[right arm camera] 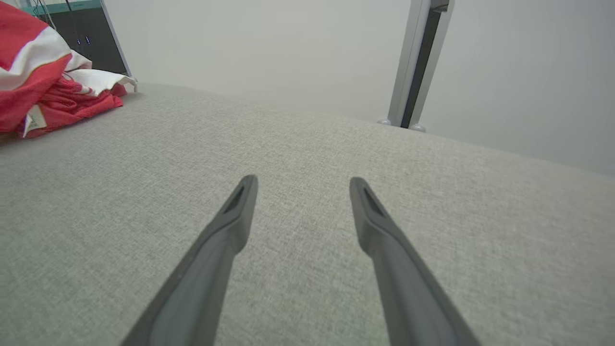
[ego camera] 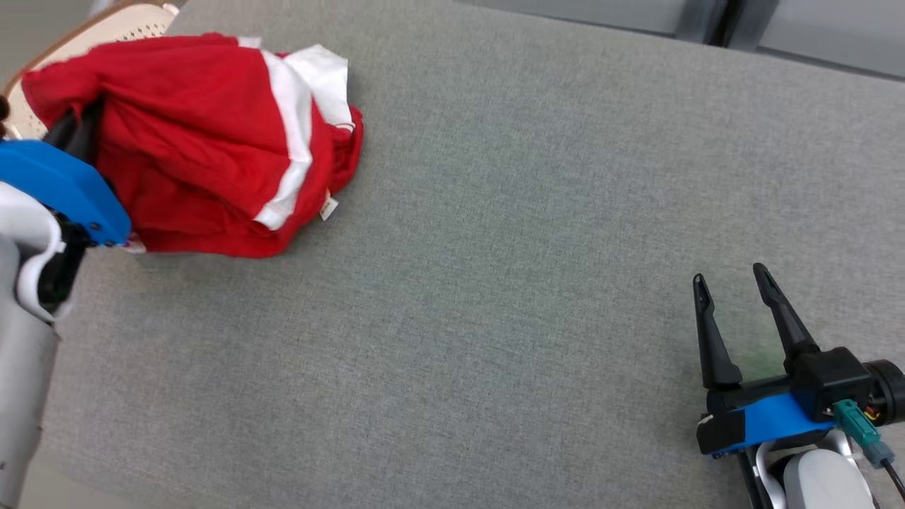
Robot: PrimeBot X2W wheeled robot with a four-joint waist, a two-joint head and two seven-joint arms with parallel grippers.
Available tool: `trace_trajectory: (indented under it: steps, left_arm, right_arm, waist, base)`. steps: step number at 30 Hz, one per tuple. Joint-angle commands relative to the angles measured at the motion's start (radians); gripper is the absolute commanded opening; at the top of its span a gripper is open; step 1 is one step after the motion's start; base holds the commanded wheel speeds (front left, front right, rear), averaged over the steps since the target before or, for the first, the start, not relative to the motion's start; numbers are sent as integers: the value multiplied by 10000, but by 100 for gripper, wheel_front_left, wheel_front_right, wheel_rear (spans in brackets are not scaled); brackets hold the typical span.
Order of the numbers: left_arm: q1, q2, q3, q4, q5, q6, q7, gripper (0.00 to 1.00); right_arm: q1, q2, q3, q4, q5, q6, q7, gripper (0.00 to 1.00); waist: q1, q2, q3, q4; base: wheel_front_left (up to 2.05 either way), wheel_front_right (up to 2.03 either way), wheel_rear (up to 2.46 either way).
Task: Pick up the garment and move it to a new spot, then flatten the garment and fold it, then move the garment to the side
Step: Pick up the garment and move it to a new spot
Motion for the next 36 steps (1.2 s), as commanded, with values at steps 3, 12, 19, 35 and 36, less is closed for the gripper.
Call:
trace_trajectory:
  steps: [3, 12, 19, 35, 36]
  left_arm:
    - [-233, 298, -9, -558, 48, -9, -111, 0]
    - [-489, 390, -595, -3075, 569, 103, 170, 0]
    - [-408, -295, -1400, -4811, 642, 134, 761, 0]
    - [852, -2363, -3800, -2675, 833, 9, -142, 0]
    - [794, -2293, -3991, -2324, 994, -1, -288, 0]
  right_arm:
    - [115, -32, 69, 77, 231, 1, -11, 100]
    - [351, -34, 137, 286, 779, 1, -11, 100]
    - [468, -31, 143, 361, 1102, 1, -11, 100]
    - [63, -23, 27, 220, 1695, 1, -10, 100]
    - [-2, -23, 53, 213, 1697, 1, -10, 100]
  waist:
    - [0, 0, -383, -211]
    - [0, 0, -1418, -1142]
    - [0, 0, -1867, -2465]
    - [0, 0, -683, -4839]
    - [0, 0, -583, -4917]
  base:
    - [0, 0, 0]
    - [0, 0, 0]
    - [0, 0, 0]
    - [0, 0, 0]
    - [0, 0, 0]
